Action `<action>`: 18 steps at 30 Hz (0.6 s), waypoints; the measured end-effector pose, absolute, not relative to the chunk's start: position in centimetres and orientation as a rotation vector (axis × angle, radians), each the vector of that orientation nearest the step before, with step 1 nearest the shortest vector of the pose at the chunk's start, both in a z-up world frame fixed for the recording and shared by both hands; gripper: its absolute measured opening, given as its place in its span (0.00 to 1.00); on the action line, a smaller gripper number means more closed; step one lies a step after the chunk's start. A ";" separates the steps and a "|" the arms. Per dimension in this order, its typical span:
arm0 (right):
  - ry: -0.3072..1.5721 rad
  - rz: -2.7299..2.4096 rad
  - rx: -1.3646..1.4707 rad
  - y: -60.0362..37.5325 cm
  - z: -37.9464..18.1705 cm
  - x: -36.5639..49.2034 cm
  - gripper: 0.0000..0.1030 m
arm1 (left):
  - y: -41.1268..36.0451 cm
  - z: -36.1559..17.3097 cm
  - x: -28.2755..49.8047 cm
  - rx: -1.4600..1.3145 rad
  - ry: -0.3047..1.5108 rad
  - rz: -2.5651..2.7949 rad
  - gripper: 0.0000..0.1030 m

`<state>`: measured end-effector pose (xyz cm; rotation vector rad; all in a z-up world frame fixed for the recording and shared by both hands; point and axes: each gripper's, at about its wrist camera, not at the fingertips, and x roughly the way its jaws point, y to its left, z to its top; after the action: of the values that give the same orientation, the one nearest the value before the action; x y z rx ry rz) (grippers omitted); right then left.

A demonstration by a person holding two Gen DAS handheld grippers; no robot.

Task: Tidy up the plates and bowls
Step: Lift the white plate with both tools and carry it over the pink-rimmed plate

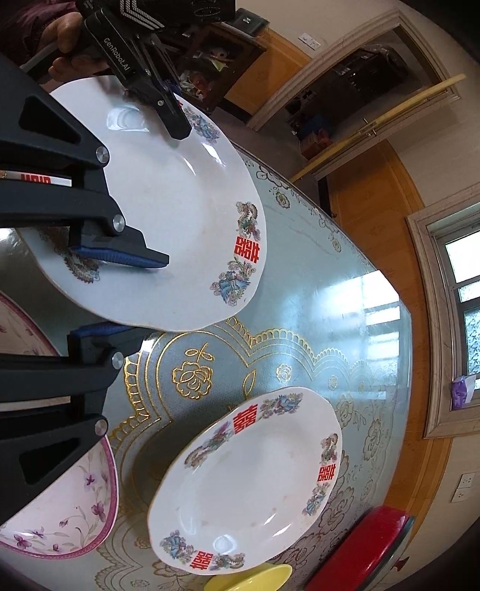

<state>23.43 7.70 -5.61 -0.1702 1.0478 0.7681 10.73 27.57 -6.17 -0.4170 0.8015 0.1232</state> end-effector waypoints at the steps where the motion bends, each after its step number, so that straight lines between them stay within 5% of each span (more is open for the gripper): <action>1: 1.042 0.770 -0.172 7.5 -5.5 23.3 0.25 | 27.5 -6.1 10.6 -0.418 0.797 0.120 0.25; 18: 0.963 0.757 -0.111 1.6 -3.2 20.1 0.25 | 22.4 -4.2 10.3 -0.376 0.750 0.000 0.27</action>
<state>20.15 1.64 -3.17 -0.1111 0.9628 0.7572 10.30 22.44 -4.21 -0.3763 0.7502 -0.0005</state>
